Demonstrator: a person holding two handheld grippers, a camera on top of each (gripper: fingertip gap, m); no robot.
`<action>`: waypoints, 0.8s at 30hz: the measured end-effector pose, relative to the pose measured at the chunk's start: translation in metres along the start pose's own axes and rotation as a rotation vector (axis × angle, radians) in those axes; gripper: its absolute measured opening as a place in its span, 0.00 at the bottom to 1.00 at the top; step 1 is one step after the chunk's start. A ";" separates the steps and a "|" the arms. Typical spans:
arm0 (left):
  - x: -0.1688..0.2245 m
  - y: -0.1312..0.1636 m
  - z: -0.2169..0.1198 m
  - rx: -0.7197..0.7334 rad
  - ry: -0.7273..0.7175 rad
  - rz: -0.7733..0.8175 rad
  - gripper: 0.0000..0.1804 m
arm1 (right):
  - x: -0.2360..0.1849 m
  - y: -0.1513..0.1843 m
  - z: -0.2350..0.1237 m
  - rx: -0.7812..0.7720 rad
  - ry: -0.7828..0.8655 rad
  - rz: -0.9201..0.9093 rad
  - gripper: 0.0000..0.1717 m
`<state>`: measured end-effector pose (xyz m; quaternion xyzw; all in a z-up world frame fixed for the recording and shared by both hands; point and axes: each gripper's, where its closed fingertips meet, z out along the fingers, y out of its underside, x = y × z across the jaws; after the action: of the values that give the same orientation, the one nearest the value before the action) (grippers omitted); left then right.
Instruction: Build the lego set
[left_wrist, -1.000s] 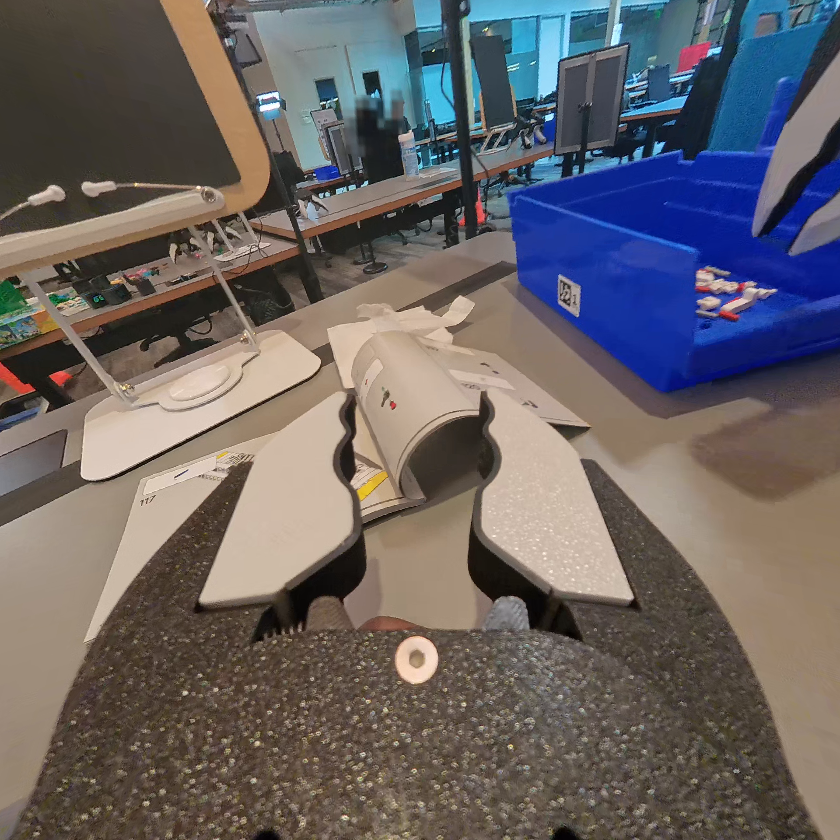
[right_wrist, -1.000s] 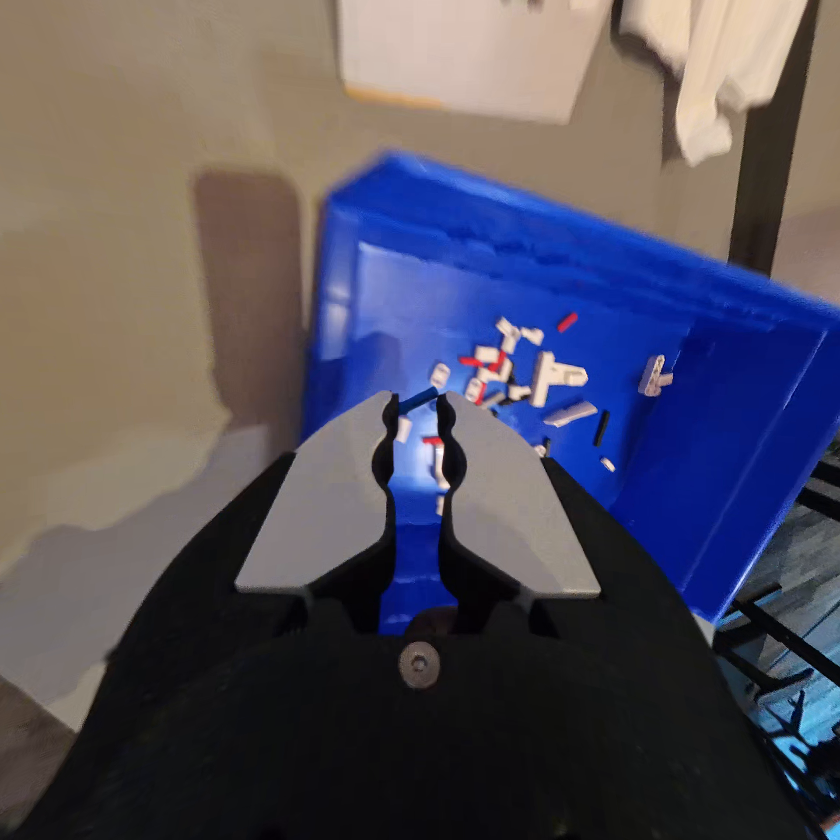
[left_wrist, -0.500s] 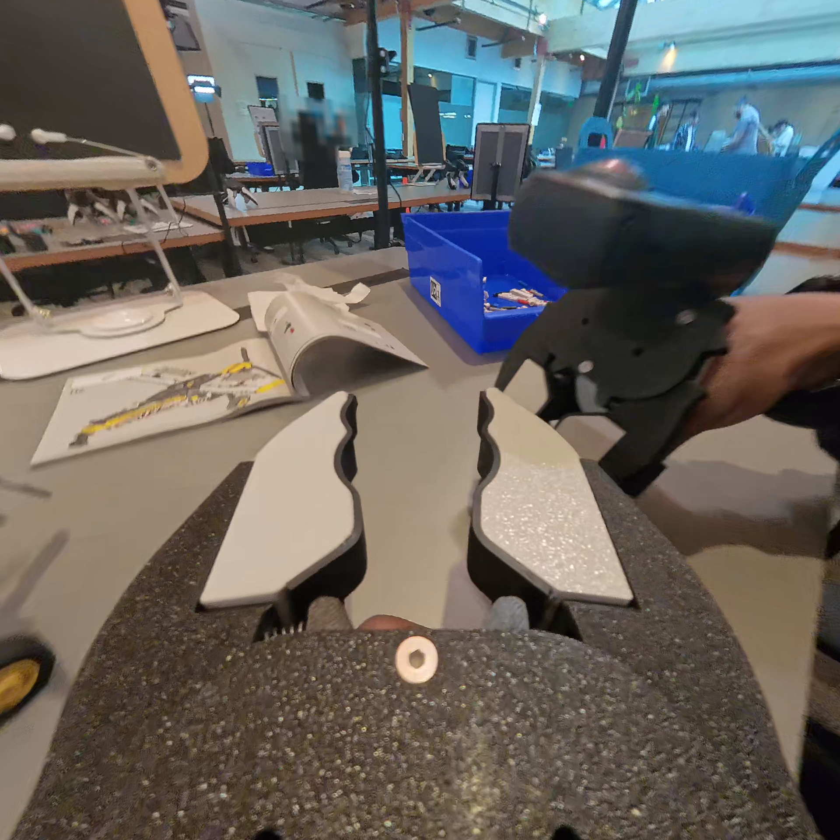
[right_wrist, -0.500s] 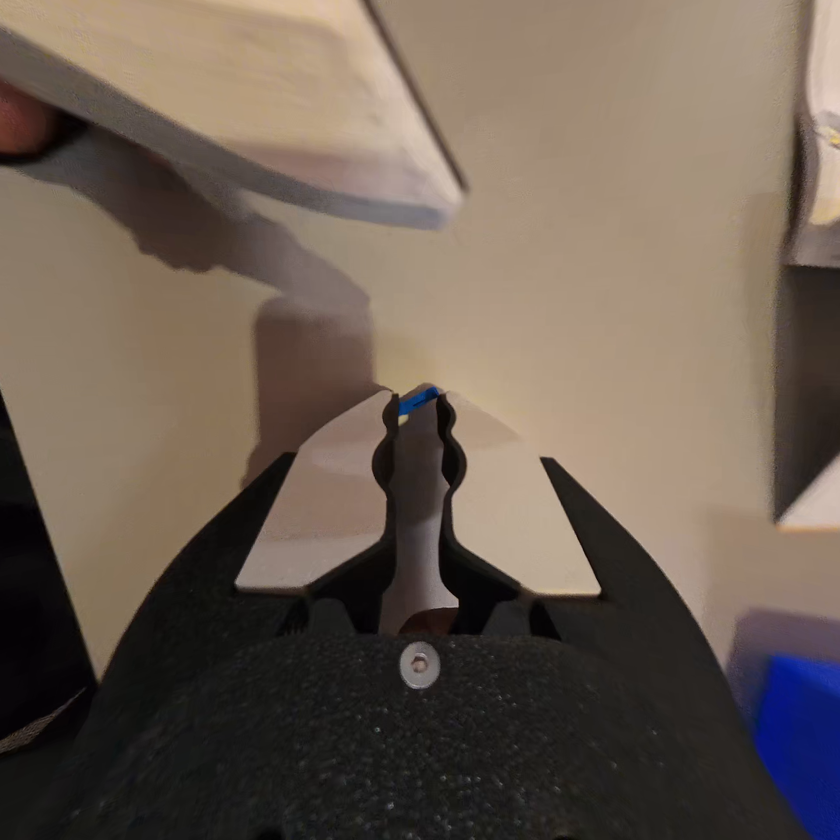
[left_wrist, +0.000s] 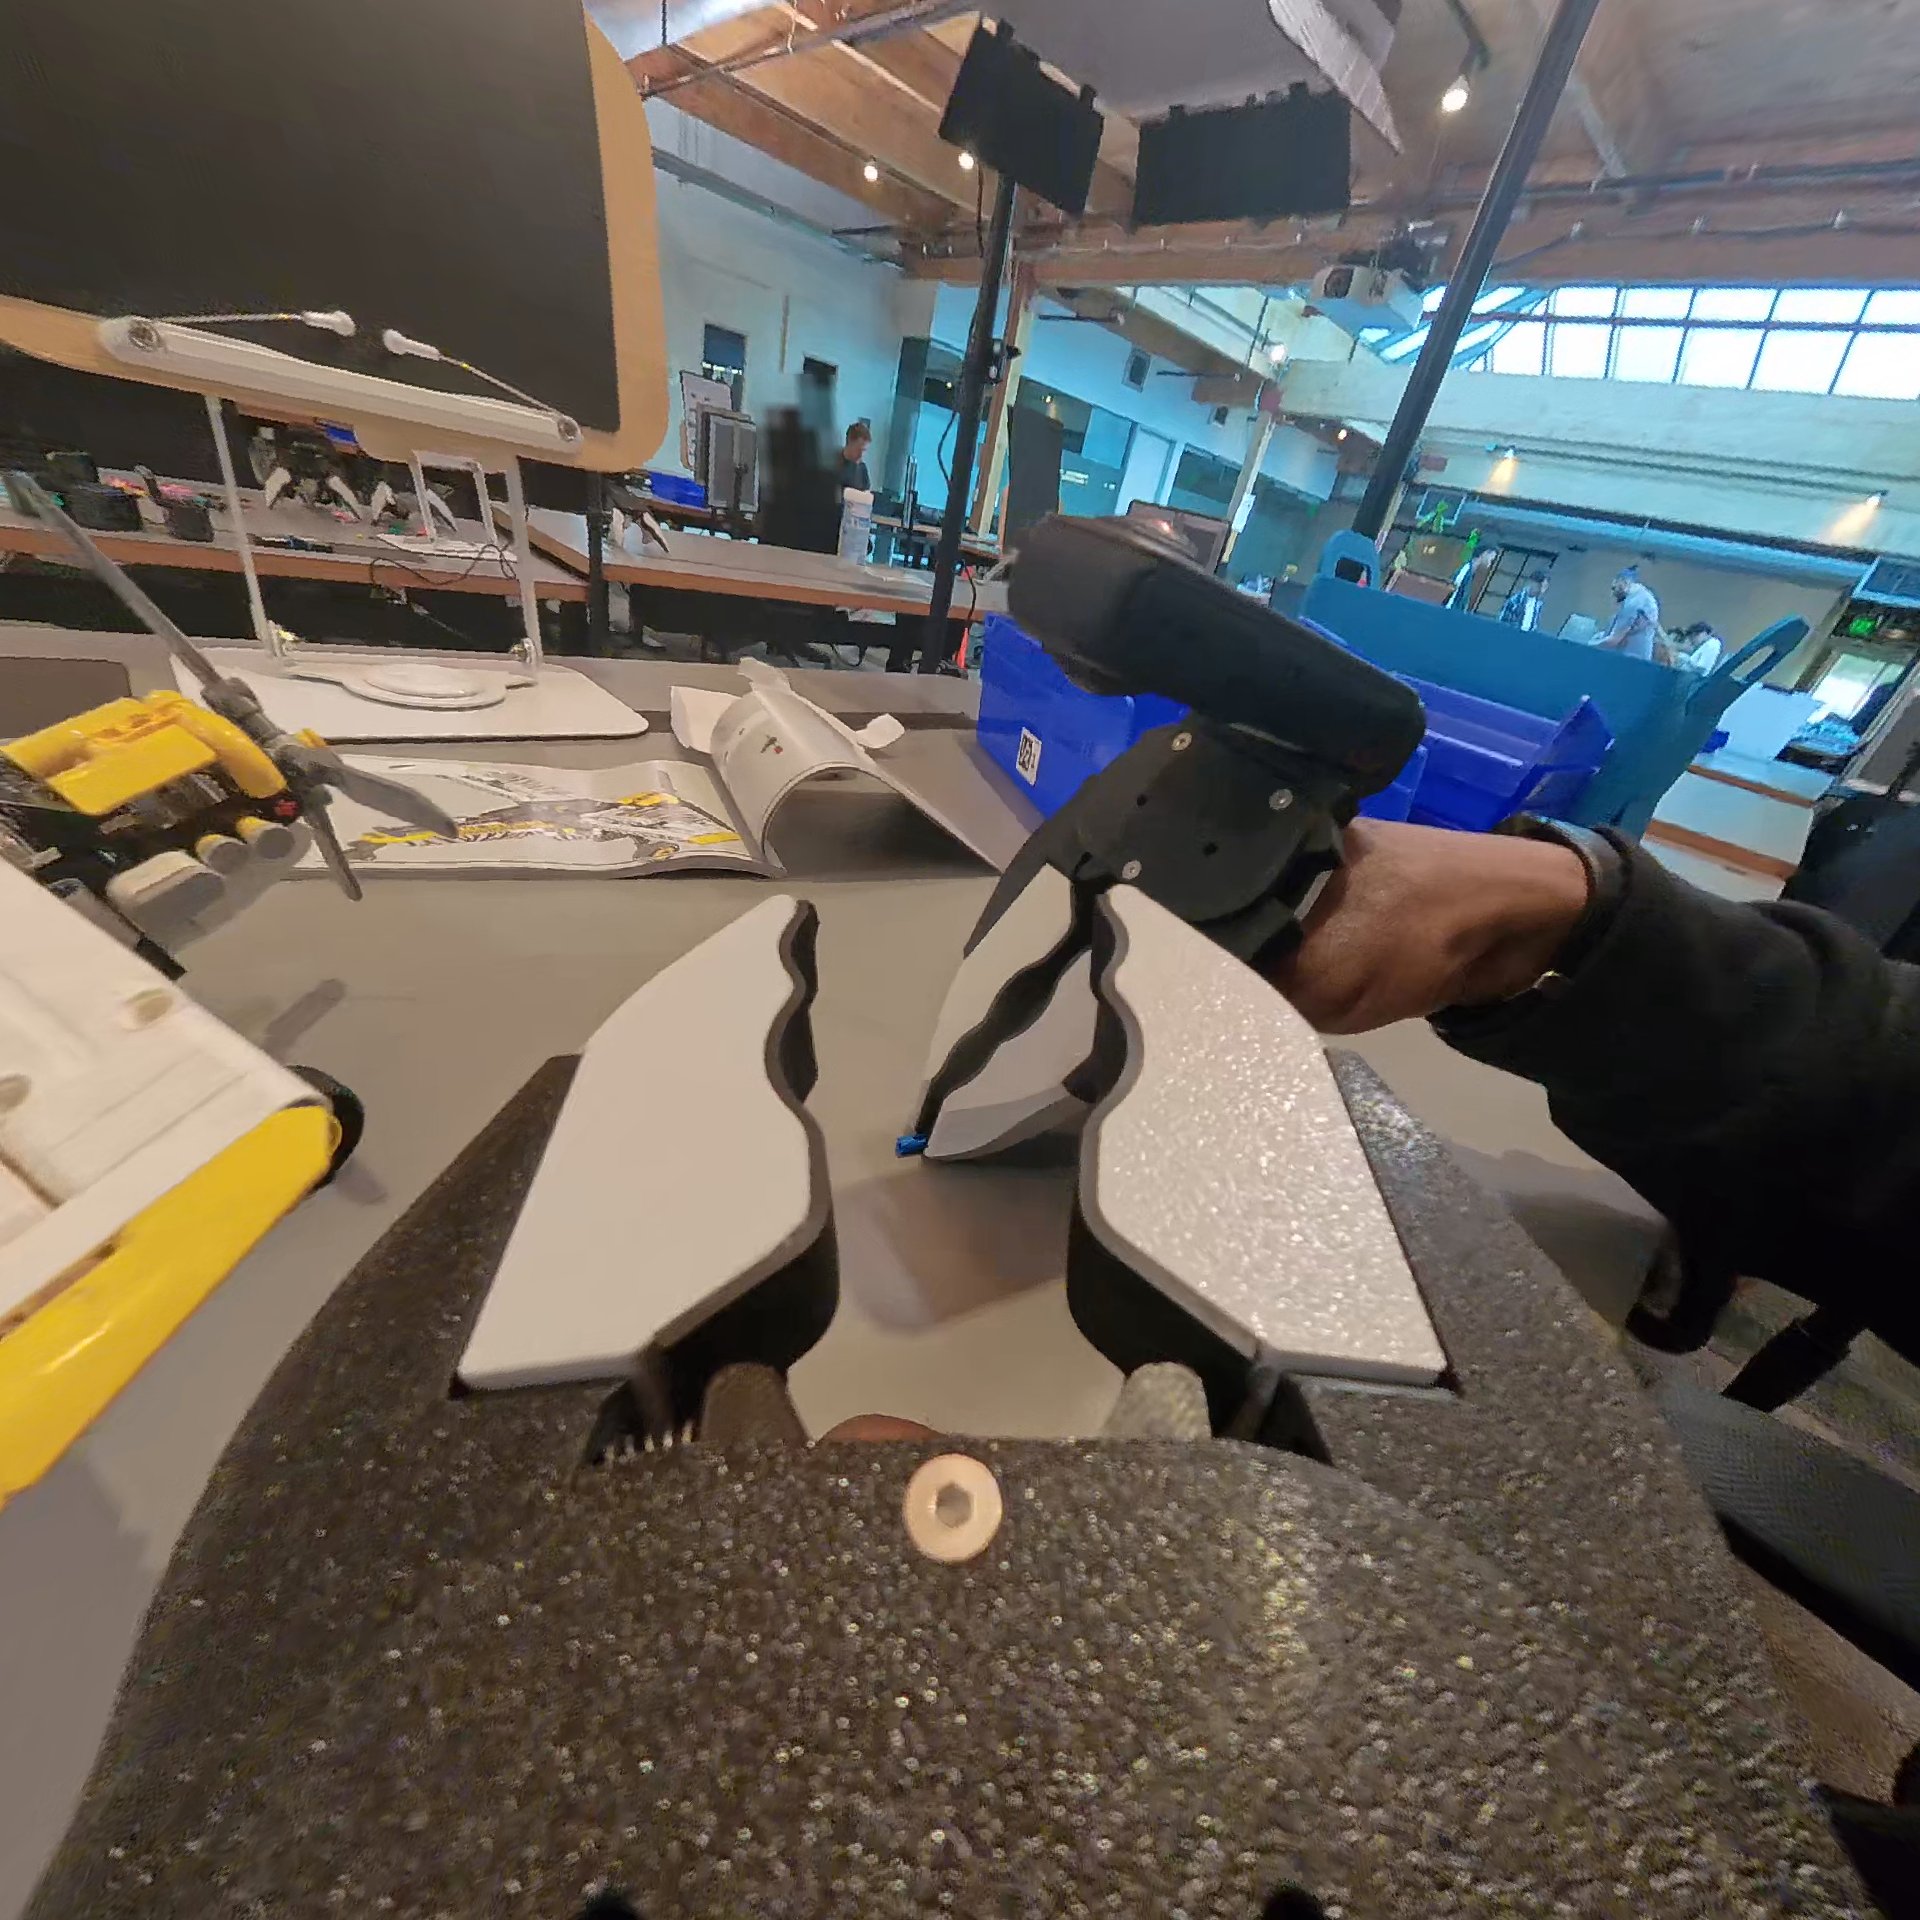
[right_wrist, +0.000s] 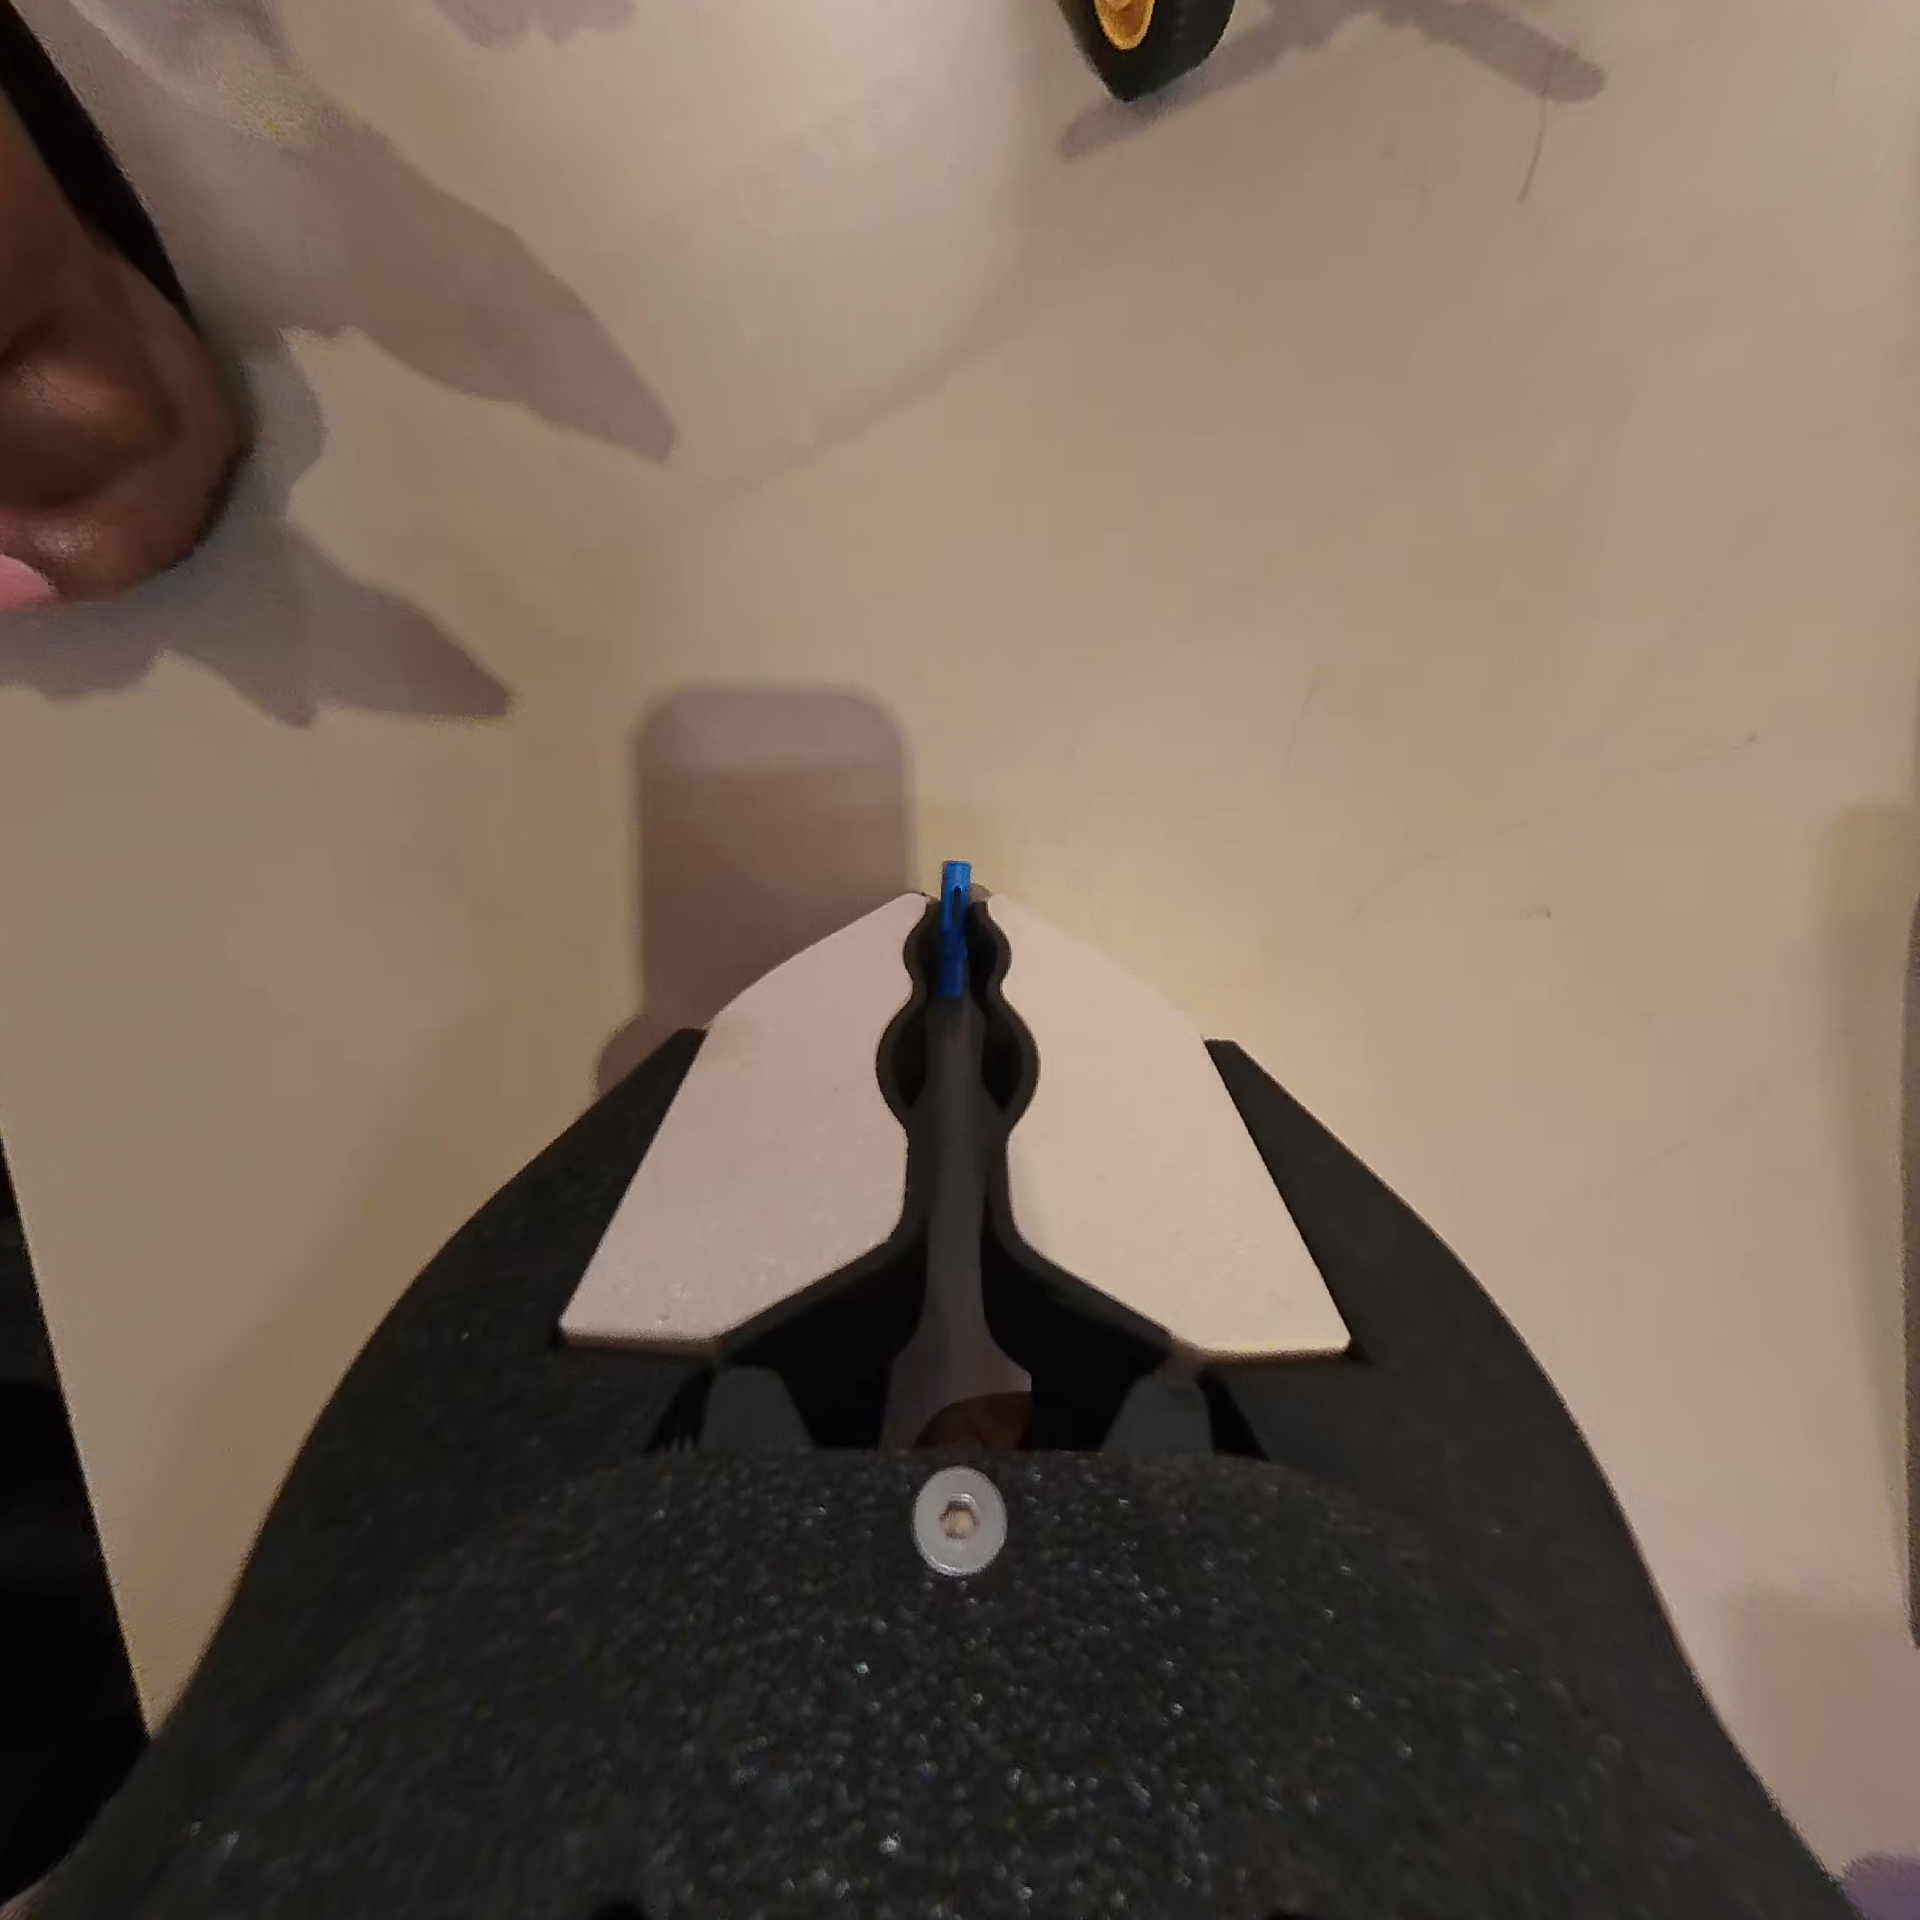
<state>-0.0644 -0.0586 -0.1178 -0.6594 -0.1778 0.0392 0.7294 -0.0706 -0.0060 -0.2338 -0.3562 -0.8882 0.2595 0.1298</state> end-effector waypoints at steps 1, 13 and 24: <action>0.000 -0.002 -0.001 0.013 0.008 -0.011 0.28 | 0.000 0.000 0.000 0.005 0.002 0.005 0.03; 0.000 -0.004 -0.003 0.026 0.019 -0.021 0.28 | 0.009 -0.014 -0.008 0.165 0.032 0.155 0.13; 0.033 0.030 0.019 -0.190 0.145 0.083 0.27 | 0.022 -0.093 -0.083 0.867 -0.123 0.570 0.15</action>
<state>-0.0345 -0.0276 -0.1390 -0.7336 -0.0999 0.0044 0.6722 -0.1043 -0.0171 -0.1123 -0.4816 -0.5727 0.6491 0.1371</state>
